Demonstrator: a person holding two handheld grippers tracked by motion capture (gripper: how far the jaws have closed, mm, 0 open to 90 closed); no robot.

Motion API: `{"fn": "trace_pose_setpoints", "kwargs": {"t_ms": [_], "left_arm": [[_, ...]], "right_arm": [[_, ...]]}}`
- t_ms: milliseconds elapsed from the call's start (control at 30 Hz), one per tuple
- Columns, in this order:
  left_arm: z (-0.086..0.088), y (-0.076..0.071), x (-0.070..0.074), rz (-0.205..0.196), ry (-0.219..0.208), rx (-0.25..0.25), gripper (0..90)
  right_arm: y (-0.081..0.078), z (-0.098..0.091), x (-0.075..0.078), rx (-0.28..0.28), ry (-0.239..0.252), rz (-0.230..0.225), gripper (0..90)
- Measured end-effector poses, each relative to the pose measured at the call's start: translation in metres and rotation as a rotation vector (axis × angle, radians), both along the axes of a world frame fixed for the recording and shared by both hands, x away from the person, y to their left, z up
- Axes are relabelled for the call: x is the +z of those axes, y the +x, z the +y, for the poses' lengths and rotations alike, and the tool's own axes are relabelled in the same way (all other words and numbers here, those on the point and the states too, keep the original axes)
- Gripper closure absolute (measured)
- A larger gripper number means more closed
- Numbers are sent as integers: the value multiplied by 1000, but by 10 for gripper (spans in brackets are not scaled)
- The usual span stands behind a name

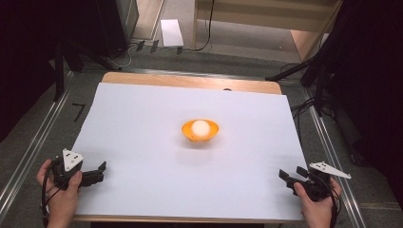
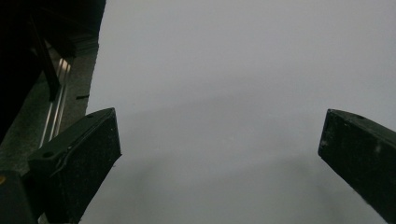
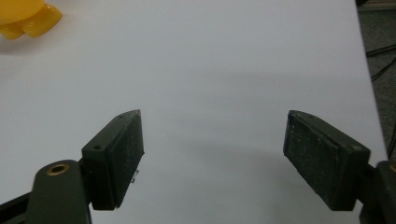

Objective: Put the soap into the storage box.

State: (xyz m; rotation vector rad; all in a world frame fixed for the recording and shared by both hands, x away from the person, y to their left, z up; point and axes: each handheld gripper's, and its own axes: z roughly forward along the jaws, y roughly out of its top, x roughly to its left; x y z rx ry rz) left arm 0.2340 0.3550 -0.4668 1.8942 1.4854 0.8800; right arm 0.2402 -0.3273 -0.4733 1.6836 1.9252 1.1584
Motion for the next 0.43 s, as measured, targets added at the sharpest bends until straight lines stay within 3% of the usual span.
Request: {"fn": "trace_pose_setpoints", "kwargs": {"t_ms": [200, 433], "left_arm": [[0, 0, 0, 1, 1, 0, 0], [0, 1, 0, 6, 0, 5, 0]], "right_arm": [[-12, -10, -10, -16, 13, -19, 207], [-13, -8, -12, -9, 20, -28, 210]]}}
